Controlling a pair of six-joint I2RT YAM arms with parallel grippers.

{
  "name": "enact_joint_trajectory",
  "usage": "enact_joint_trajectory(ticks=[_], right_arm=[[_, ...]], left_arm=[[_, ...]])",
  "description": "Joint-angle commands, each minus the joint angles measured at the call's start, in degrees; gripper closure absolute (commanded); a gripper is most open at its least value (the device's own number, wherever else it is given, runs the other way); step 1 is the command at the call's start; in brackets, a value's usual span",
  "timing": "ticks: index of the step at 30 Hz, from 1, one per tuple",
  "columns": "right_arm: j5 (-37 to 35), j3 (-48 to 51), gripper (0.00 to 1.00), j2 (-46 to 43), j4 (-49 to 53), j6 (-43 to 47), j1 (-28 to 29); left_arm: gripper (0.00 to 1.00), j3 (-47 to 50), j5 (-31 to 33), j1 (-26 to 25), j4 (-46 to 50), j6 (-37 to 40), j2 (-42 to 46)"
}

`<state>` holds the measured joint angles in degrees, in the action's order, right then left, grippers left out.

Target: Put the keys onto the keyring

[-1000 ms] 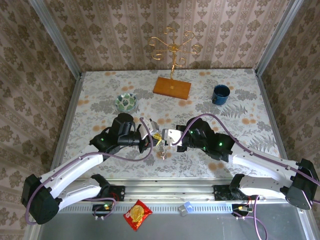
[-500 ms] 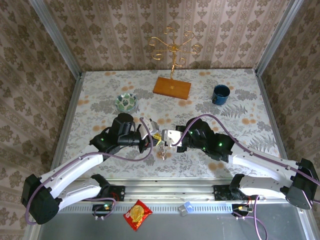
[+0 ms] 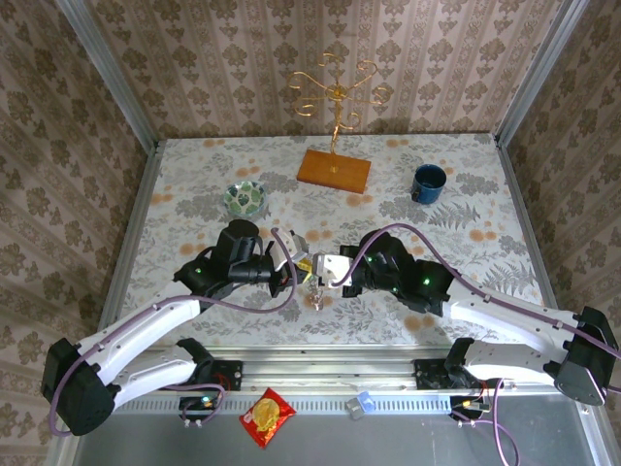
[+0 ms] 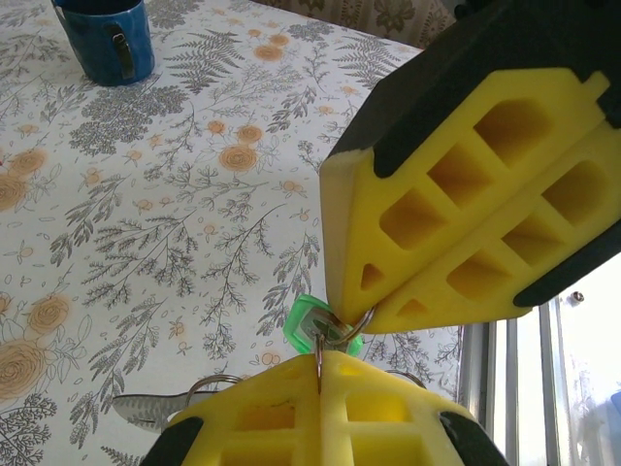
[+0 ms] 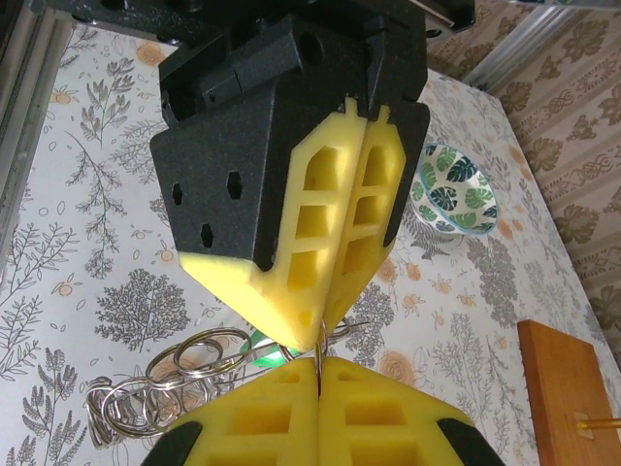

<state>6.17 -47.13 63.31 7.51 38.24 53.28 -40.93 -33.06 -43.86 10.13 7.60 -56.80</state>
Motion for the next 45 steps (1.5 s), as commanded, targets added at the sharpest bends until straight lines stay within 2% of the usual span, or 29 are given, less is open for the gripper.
enact_joint_trajectory(ticks=[1,10,18,26,45], right_arm=[[-1.21,0.81,1.00,0.54,-0.11,1.14,0.45],[-2.22,1.69,1.00,-0.47,-0.99,1.45,0.47],[-0.26,2.35,1.00,-1.74,-0.39,1.35,0.45],[-5.29,3.28,1.00,-2.58,-4.17,0.86,0.36],[-1.08,2.98,1.00,-1.57,-3.58,0.08,0.34]], left_arm=[[1.00,-2.22,-1.74,-0.43,-2.40,-0.82,0.24],[1.00,-2.07,-1.48,-0.44,-2.48,-0.66,0.36],[1.00,-1.96,-0.73,-0.44,-2.52,-0.55,0.63],[1.00,-1.88,-1.22,-0.44,-2.79,-0.69,0.72],[1.00,-1.79,-1.12,-0.53,-3.02,-0.67,0.56]])
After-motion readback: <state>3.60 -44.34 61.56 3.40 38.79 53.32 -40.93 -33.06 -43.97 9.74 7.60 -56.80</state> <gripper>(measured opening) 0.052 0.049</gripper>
